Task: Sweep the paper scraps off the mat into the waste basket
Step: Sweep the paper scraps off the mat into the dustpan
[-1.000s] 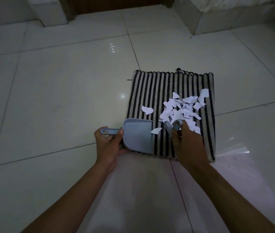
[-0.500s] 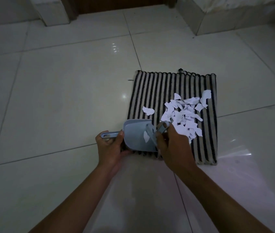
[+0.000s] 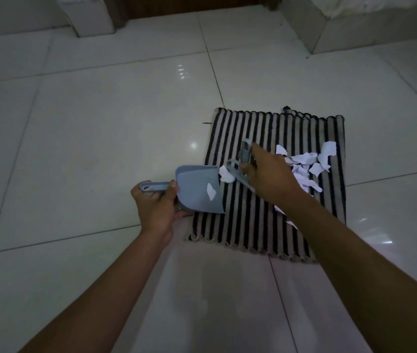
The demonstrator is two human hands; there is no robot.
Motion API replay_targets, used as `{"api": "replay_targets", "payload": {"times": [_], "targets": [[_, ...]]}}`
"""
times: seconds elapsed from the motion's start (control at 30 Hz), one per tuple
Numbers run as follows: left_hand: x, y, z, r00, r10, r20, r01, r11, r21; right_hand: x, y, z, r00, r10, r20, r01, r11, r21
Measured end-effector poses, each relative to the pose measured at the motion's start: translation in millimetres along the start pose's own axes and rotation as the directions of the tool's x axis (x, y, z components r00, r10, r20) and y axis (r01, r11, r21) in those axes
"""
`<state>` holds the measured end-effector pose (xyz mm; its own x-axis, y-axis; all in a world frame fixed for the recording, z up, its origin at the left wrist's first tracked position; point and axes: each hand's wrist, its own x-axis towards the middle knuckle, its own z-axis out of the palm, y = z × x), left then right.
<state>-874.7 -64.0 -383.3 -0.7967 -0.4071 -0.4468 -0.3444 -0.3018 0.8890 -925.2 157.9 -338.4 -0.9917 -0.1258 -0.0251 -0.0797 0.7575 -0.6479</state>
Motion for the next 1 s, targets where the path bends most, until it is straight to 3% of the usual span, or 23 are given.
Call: {"api": "replay_targets", "payload": {"times": [0.1,0.23,0.4,0.63,0.7,0.87,1.0], "targets": [[4.7,-0.2,-0.7,1.000,-0.012,0.016,0.012,1.000,0.005,-5.0,3.5,-6.8,0.999,0.027,0.031,-0.030,0.994,0.106],[6.8,-2.4,-1.2,0.999,-0.021,0.027,0.021,1.000,0.005,-5.4,2.3,-2.2,0.993,0.102,-0.067,-0.094,0.989,0.117],[5.8,-9.4,1.3,0.998,-0.038,0.046,0.039,0.999,-0.018,-24.0,-21.0,24.3,0.999,0.031,0.009,-0.032,0.992,0.125],[-1.4,-14.0,1.6,0.996,-0.040,0.076,0.044,0.998,-0.050,-40.9,1.1,-21.9,0.958,0.249,-0.140,-0.194,0.927,0.321],[-1.9,-13.3,3.8,0.997,-0.048,0.059,0.051,0.997,-0.058,-37.4,12.6,-27.1,0.946,0.258,-0.199,-0.207,0.947,0.245],[-1.9,-14.3,6.1,0.997,-0.053,0.054,0.056,0.997,-0.050,-46.8,-0.1,-0.7,0.986,0.148,-0.073,-0.136,0.980,0.146],[-6.4,-17.7,5.6,0.997,-0.051,0.057,0.054,0.997,-0.057,-54.3,-8.3,15.6,0.995,0.074,-0.069,-0.067,0.994,0.090]]}}
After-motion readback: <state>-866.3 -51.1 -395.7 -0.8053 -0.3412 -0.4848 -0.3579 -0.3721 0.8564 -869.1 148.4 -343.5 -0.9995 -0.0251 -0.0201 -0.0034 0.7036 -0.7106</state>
